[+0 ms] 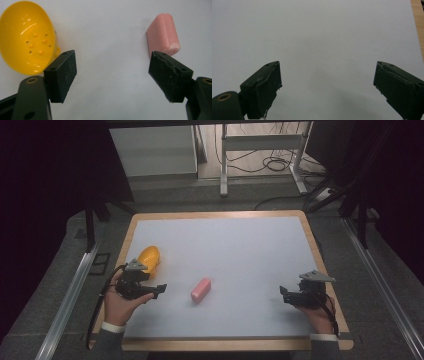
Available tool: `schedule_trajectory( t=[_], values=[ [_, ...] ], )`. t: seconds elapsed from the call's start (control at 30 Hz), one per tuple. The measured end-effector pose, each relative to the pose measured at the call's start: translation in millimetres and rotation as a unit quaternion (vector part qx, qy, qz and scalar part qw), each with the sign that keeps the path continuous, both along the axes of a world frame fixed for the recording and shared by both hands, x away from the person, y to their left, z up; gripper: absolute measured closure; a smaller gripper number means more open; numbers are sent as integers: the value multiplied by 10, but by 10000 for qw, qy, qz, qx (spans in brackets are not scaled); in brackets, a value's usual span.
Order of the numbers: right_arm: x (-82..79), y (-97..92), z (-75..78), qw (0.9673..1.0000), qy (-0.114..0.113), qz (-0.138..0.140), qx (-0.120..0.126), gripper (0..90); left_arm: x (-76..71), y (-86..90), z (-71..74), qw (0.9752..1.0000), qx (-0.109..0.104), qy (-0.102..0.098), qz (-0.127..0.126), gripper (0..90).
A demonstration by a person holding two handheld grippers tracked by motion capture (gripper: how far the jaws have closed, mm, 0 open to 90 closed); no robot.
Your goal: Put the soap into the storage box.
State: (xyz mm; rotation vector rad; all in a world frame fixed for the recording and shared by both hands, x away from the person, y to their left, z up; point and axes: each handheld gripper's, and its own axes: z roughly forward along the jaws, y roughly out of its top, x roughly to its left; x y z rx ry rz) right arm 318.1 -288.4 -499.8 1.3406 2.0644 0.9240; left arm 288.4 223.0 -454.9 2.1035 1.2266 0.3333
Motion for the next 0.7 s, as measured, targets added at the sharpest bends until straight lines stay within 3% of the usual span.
schedule_trajectory(
  t=[0.7],
  values=[
    [1, -6, 0, 10000, 13, -65, -9, 77, 58, -368, 62, 9992, 184, -45, -362, 228]
  ],
)
